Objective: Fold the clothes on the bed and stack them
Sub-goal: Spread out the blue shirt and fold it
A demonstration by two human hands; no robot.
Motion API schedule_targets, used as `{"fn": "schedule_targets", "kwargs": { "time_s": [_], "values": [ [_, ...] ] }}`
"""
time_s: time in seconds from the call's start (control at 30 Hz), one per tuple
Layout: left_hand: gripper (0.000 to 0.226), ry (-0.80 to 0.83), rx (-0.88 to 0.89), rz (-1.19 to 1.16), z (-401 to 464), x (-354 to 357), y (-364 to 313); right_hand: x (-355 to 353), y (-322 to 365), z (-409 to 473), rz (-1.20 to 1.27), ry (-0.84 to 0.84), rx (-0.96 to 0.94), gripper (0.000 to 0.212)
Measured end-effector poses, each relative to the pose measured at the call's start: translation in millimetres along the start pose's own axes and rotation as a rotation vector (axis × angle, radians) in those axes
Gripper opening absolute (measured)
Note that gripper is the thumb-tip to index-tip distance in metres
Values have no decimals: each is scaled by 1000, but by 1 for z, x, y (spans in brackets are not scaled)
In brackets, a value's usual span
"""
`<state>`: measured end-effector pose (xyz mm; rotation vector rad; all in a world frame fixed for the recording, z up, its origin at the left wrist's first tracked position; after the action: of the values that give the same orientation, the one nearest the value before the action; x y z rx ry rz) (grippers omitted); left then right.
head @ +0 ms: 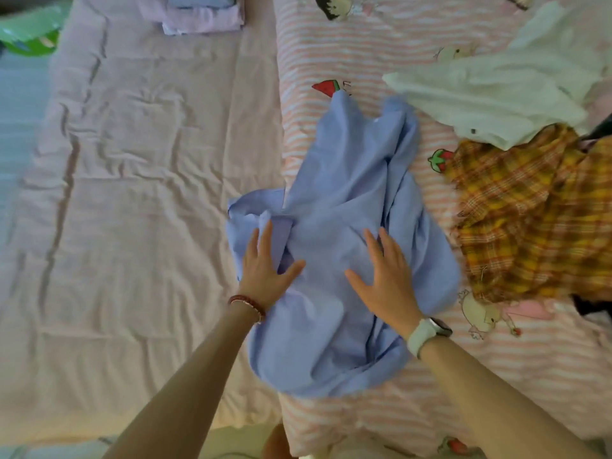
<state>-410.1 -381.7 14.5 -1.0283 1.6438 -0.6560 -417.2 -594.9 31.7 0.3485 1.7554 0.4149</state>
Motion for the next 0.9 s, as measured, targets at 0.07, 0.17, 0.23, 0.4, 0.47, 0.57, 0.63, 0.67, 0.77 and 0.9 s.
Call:
{"fn": "schedule_targets", "kwargs": {
  "time_s": [0.07, 0.17, 0.23, 0.4, 0.47, 0.57, 0.63, 0.67, 0.77, 0.9],
  "values": [
    [91, 161, 10, 39, 8, 29, -3, 26, -7, 17, 47, 181, 126, 82],
    [58, 319, -70, 118, 2, 46, 14, 46, 4, 6, -17, 295, 64, 60],
    [31, 401, -85, 210, -18, 44, 26, 32, 15, -21, -2, 181, -85, 36],
    [28, 609, -194, 530, -67, 19, 66, 16, -26, -112, -169, 151, -207, 14],
    [16, 219, -103, 434, -45, -8, 49, 11, -50, -126, -173, 193, -105, 18],
    [60, 99, 20, 250, -13, -2, 18, -7, -49, -104, -119, 40, 31, 20],
    [74, 261, -95, 122, -3, 26, 6, -19, -31, -73, -68, -115, 48, 23],
    [69, 349, -76, 160, -4, 41, -2, -22, -21, -56, -11, -157, 48, 26],
    [39, 666, 322, 426, -42, 82, -42, -23, 10, -5, 186, -87, -32, 43],
    [25, 1108, 225, 347, -106, 97, -27, 12, 25, 24, -152, 298, -159, 68]
  ]
}}
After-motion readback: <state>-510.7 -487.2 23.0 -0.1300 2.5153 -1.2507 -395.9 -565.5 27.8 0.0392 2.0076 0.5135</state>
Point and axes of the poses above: each hand's wrist, its own z-axis towards the middle knuckle, its own x-axis out of the palm, y = z × x, the point moved 8 cm from there along z, towards the middle knuckle, and after that the axes turned 7 degrees about -z, right-handed, at the moved point
